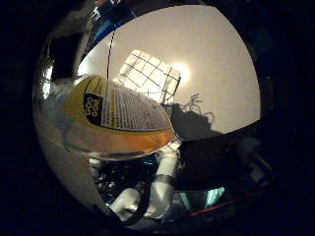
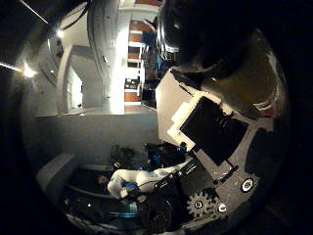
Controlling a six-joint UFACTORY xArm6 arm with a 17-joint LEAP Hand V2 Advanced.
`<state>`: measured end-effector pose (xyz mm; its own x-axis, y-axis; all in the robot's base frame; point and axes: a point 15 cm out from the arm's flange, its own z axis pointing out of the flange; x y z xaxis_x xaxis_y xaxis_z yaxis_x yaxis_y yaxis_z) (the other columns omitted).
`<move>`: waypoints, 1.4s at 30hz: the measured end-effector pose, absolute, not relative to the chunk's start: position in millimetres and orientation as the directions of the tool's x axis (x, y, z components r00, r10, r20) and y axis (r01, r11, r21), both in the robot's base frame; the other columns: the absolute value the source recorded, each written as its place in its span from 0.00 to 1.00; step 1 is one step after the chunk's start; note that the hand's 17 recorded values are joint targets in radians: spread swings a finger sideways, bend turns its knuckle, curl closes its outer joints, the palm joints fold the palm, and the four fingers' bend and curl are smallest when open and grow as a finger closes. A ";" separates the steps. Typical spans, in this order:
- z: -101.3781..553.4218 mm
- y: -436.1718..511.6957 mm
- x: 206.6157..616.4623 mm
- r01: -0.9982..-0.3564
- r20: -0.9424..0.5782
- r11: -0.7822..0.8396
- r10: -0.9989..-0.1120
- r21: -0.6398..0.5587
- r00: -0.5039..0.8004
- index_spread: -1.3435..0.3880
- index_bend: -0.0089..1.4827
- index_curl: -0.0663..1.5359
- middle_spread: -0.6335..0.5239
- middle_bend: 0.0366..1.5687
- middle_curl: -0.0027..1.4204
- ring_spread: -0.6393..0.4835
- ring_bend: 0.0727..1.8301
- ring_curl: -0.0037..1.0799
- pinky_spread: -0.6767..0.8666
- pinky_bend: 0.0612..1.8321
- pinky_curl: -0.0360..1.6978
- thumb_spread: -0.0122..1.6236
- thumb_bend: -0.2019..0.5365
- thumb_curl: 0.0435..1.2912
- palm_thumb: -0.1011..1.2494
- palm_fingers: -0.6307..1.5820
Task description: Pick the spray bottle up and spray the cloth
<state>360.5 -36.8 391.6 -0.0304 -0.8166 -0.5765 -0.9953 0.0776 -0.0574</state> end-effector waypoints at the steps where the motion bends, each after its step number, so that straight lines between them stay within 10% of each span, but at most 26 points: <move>1: 392.2 -32.7 360.5 -0.997 -0.557 0.060 -0.830 -0.050 -0.022 0.65 0.80 0.58 0.41 0.83 0.62 0.35 0.70 0.82 0.30 0.57 0.73 0.58 0.25 0.41 0.78 0.79; 26: 336.5 57.7 380.3 -0.955 -0.004 -0.253 -0.967 0.158 0.255 0.66 0.82 0.56 0.42 0.84 0.61 0.35 0.70 0.81 0.30 0.57 0.74 0.59 0.24 0.40 0.78 0.78; 42: 286.8 87.8 382.4 -0.911 0.057 -0.298 -0.943 0.285 0.327 0.66 0.83 0.56 0.42 0.85 0.61 0.35 0.70 0.81 0.30 0.57 0.74 0.59 0.25 0.40 0.78 0.78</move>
